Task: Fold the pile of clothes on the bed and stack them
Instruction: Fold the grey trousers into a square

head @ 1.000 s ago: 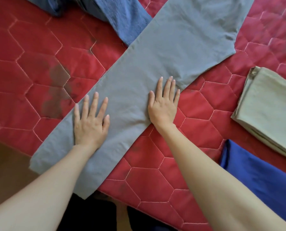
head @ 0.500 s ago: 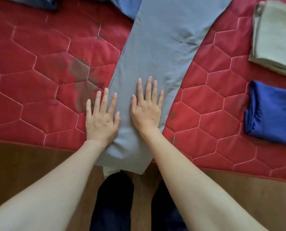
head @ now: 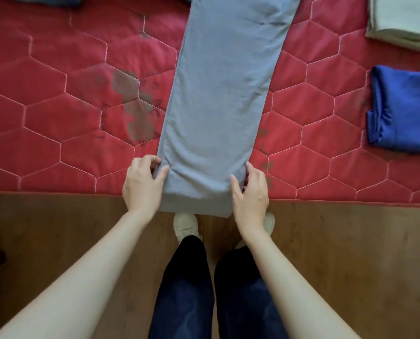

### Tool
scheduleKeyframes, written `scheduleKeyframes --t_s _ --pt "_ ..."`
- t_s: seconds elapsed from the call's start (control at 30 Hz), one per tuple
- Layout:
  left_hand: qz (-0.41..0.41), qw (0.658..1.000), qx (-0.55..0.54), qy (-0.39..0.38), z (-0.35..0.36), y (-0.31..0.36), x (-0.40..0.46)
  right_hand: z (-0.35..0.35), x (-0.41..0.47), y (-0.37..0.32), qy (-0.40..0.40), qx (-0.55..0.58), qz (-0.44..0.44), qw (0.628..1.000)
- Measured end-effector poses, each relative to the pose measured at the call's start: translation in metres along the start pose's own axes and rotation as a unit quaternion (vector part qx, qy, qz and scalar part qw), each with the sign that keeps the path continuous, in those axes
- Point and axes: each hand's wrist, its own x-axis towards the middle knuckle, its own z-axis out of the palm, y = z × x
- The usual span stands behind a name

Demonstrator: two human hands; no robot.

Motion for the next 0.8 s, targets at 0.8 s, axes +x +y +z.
scheduleKeyframes --t_s 0.8 --pt "-0.098 0.992 -0.029 -0.081 -0.022 -0.017 -0.020 -0.001 -0.045 0.004 -0.064 0.024 0.171 0.983"
